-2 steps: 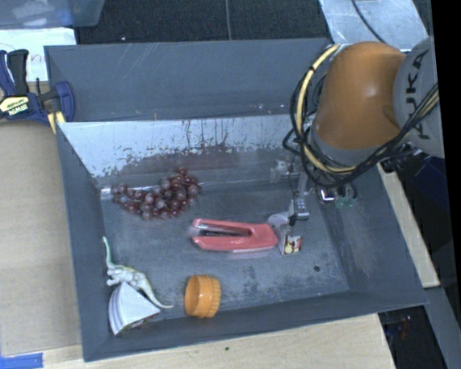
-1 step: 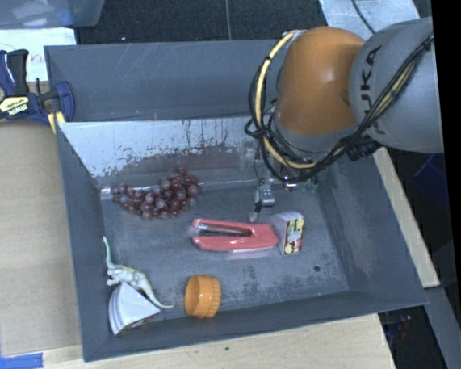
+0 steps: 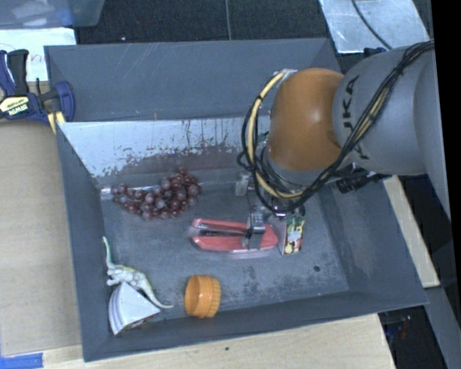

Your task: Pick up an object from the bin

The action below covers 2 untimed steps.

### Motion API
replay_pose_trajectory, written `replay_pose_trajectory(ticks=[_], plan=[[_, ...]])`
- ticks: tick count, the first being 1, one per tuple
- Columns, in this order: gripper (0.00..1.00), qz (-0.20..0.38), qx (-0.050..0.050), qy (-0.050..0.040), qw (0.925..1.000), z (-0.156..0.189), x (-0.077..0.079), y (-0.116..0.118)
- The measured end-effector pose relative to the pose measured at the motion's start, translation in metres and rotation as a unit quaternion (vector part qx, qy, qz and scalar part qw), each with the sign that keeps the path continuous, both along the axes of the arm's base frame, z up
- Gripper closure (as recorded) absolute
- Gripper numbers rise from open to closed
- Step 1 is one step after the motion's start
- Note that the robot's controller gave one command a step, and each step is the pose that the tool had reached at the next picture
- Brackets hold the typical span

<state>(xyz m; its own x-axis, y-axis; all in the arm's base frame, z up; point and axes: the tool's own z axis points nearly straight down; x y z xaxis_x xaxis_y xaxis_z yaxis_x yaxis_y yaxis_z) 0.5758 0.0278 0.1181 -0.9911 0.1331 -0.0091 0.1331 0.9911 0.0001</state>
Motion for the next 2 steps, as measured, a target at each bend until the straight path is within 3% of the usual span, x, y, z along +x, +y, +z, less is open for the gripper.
replay_pose_trajectory(ticks=[1,2], plan=[[0.0,0.051,-0.001,0.0035,0.9987,-0.012,0.005,0.022],[1.0,-0.042,0.001,0.0029,0.9991,-0.038,0.015,0.043]])
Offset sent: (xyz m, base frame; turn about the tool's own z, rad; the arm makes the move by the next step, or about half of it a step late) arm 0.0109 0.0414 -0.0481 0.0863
